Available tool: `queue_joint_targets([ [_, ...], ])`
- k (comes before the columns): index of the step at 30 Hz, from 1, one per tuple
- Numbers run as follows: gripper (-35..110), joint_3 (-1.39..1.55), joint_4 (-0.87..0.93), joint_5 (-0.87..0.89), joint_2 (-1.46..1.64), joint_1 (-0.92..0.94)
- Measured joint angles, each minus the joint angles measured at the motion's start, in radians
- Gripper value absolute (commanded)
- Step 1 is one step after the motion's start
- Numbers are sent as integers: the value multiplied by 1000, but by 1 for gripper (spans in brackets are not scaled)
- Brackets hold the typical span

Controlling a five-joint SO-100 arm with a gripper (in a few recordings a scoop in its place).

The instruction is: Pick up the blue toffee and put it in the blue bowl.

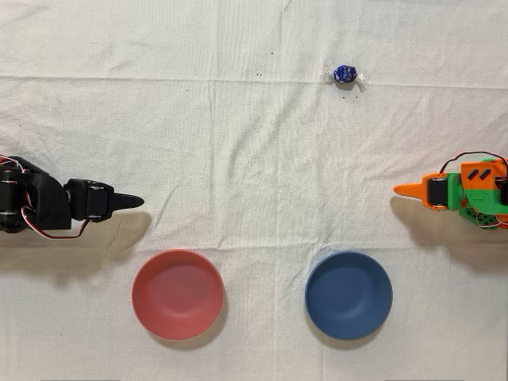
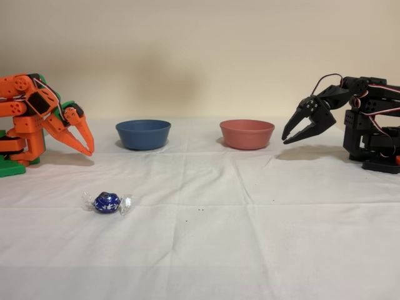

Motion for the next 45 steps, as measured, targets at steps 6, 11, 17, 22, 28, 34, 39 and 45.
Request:
queue_joint_targets([
  [6,0,0,0,0,0,0],
  [11,0,0,0,0,0,0],
  [17,0,0,0,0,0,0],
  [22,0,0,0,0,0,0],
  [28,0,0,0,0,0,0],
  [34,0,0,0,-6,0,0],
  [39,0,0,-11,63,0,15],
  [45,0,-26,-34,91,-23,81],
])
